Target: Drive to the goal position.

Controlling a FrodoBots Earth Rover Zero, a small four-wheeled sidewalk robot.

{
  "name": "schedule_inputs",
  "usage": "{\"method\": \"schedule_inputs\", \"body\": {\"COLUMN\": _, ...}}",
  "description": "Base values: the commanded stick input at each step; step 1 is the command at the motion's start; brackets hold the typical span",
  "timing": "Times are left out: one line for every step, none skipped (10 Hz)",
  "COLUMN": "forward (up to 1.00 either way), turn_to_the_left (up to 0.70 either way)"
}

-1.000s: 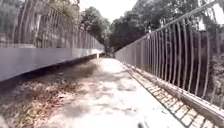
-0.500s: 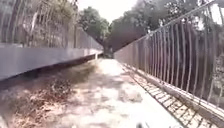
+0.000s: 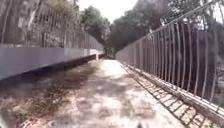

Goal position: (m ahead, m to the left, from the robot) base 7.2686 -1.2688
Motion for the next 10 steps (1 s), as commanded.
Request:
{"method": "schedule_inputs", "body": {"forward": 0.70, "turn_to_the_left": 0.10}}
{"method": "schedule_inputs", "body": {"forward": 0.70, "turn_to_the_left": 0.10}}
{"method": "schedule_inputs", "body": {"forward": 0.70, "turn_to_the_left": 0.08}}
{"method": "schedule_inputs", "body": {"forward": 0.70, "turn_to_the_left": 0.06}}
{"method": "schedule_inputs", "body": {"forward": 0.70, "turn_to_the_left": 0.07}}
{"method": "schedule_inputs", "body": {"forward": 0.70, "turn_to_the_left": -0.15}}
{"method": "schedule_inputs", "body": {"forward": 0.70, "turn_to_the_left": -0.25}}
{"method": "schedule_inputs", "body": {"forward": 0.70, "turn_to_the_left": -0.11}}
{"method": "schedule_inputs", "body": {"forward": 0.70, "turn_to_the_left": 0.00}}
{"method": "schedule_inputs", "body": {"forward": 0.70, "turn_to_the_left": 0.00}}
